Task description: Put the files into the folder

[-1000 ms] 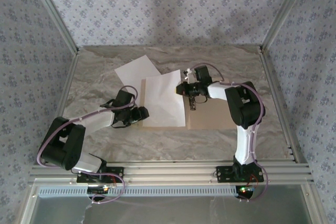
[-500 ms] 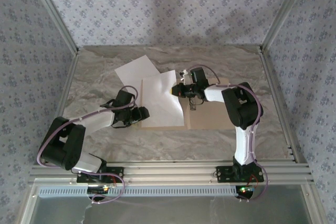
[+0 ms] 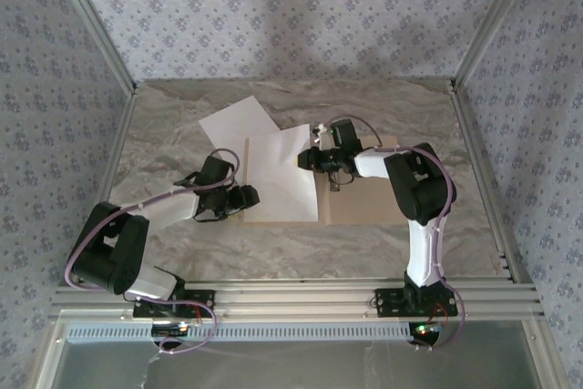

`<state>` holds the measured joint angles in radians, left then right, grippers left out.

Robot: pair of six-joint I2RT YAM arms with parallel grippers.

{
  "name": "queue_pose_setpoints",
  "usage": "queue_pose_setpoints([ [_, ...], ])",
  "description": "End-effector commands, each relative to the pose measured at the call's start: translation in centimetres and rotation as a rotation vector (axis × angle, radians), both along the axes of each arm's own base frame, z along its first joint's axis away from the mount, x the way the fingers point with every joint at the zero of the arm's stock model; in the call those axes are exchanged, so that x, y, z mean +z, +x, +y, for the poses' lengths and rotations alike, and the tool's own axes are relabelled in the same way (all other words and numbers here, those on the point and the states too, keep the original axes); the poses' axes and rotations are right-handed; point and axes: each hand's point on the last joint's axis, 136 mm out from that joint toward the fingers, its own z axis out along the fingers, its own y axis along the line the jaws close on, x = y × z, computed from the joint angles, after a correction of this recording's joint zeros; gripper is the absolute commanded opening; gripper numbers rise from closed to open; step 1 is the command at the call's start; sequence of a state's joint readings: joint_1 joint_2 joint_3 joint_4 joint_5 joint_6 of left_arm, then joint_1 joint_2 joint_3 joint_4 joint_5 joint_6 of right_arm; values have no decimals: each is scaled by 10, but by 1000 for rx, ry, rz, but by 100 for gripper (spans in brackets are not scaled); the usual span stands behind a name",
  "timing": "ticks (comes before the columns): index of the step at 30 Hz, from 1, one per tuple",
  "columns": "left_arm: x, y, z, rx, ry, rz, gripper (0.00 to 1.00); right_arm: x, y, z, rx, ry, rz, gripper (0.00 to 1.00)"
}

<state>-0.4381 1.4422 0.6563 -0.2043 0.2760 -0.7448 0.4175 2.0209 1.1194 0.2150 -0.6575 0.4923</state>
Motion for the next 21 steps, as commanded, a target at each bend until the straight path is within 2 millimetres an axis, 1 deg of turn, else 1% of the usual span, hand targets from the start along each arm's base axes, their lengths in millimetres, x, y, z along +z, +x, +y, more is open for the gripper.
queue_pose_setpoints([
  [1,13,10,-1,-12,13,-27,71,14,0,-7,15,-64,-13,34],
  [2,17,11,0,-16,30,-33,71,16,-1,-10,20,-89,-14,37],
  [3,21,12,1,-20,45,-43,71,26,4,-12,19,-104,-36,41],
  [4,25,13,3,-25,64,-53,71,32,6,-16,18,-129,-45,49],
  [5,29,14,5,-30,89,-64,71,38,6,-21,16,-151,-54,53],
  [8,47,20,9,-46,166,-112,71,55,4,-37,7,-187,-64,67],
  [9,52,23,9,-53,190,-127,71,59,2,-42,1,-201,-64,70],
  [11,64,28,5,-82,235,-165,71,69,-2,-56,-19,-226,-68,72],
  [14,81,37,-9,-136,291,-224,71,73,-11,-76,-58,-254,-64,72],
  [17,91,46,-33,-211,316,-283,73,57,-27,-104,-134,-303,-10,71],
  [21,94,59,-69,-320,366,-342,75,45,-43,-128,-200,-306,19,71],
])
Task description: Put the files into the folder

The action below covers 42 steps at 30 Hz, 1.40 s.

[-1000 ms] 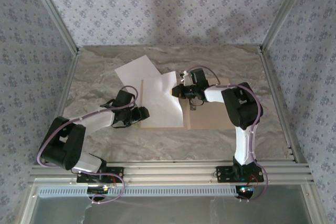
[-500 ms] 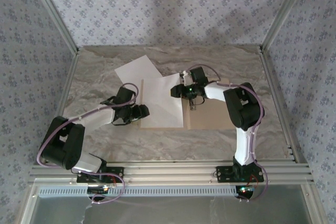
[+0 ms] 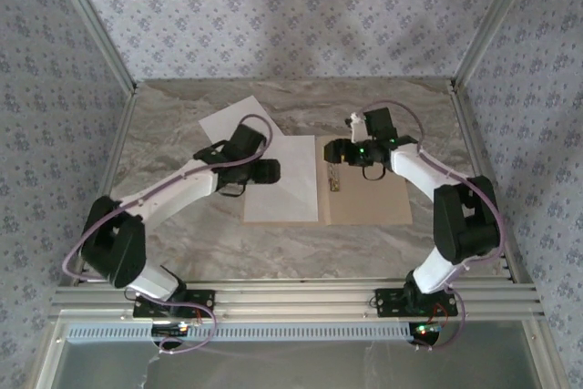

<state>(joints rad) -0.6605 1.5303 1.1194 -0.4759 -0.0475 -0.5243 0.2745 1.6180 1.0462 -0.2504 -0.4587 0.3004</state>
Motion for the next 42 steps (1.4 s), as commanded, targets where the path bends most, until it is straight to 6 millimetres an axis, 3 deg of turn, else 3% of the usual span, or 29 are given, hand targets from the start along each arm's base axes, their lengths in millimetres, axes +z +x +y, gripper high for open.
queue_pose_setpoints([
  [1,-6,11,-17,-93,125,-38,75,-24,-21,-25,-70,-50,70,71],
  [8,-32,40,-59,-178,177,-7,76,-55,-40,-53,-195,-94,149,70],
  [16,-73,53,-77,-266,279,47,76,-79,-54,-66,-265,-131,231,69],
  [28,-124,34,-67,-357,369,154,77,-101,-70,-80,-376,-161,312,66],
  [42,-123,15,-61,-477,358,161,75,-113,-86,-86,-450,-141,347,61],
])
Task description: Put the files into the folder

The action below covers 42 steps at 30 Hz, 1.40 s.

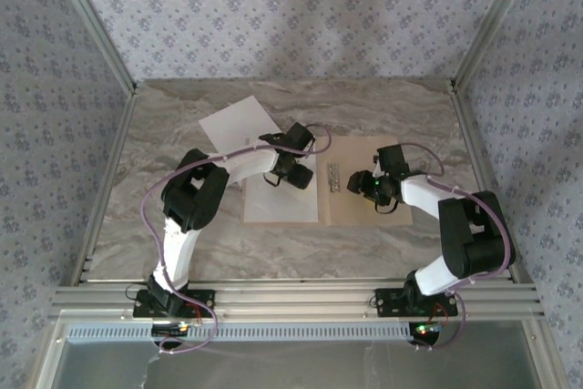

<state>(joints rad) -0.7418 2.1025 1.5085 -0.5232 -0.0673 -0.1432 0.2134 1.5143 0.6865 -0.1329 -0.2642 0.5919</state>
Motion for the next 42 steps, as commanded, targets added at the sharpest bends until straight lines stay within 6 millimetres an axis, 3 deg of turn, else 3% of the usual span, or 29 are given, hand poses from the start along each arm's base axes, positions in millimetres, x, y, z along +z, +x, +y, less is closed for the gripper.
queue_pose_setpoints([
  [1,-16,-28,18,-50,60,95,75,-27,-29,-16,-51,-56,125,61],
  [20,-10,-7,34,276,-14,60,75,-27,-37,-17,-116,-31,128,59],
  [36,-1,1,26,320,-55,65,76,-28,-36,-12,-110,-19,129,59],
  [42,19,1,18,289,-86,47,77,-27,-36,-10,-107,-16,128,59],
])
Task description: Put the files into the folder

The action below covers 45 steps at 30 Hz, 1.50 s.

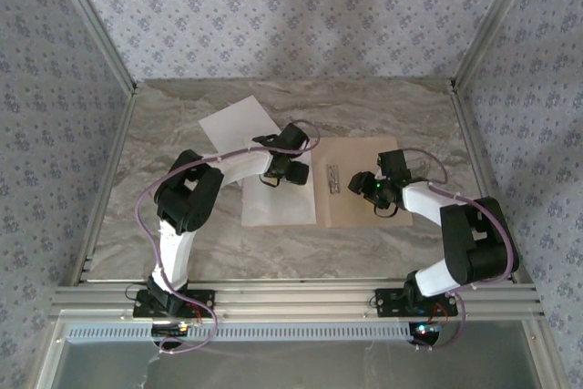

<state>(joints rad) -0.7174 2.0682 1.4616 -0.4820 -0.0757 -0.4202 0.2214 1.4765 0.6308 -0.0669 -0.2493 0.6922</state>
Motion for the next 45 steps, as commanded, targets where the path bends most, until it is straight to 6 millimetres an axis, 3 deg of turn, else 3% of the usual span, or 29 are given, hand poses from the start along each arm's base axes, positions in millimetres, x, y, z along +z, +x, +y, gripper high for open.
queue_pose_setpoints([
  [1,19,-4,6,0,13,14,77,-27,-33,-9,-21,-49,142,59],
  [7,48,7,14,-2,35,-52,81,-23,-33,-5,-11,-46,131,59],
  [11,56,17,23,5,47,-71,87,-22,-32,-4,-3,-49,128,60],
  [19,41,42,46,82,44,-58,92,-27,-37,-3,-5,-67,141,60],
  [24,25,50,49,129,56,-33,92,-28,-38,0,-14,-60,143,60],
  [31,-3,38,52,192,89,32,90,-31,-43,2,-67,-45,171,56],
  [38,-2,17,50,228,104,47,89,-36,-47,2,-99,-43,178,55],
  [45,-5,11,58,256,116,58,89,-36,-48,2,-110,-39,175,55],
])
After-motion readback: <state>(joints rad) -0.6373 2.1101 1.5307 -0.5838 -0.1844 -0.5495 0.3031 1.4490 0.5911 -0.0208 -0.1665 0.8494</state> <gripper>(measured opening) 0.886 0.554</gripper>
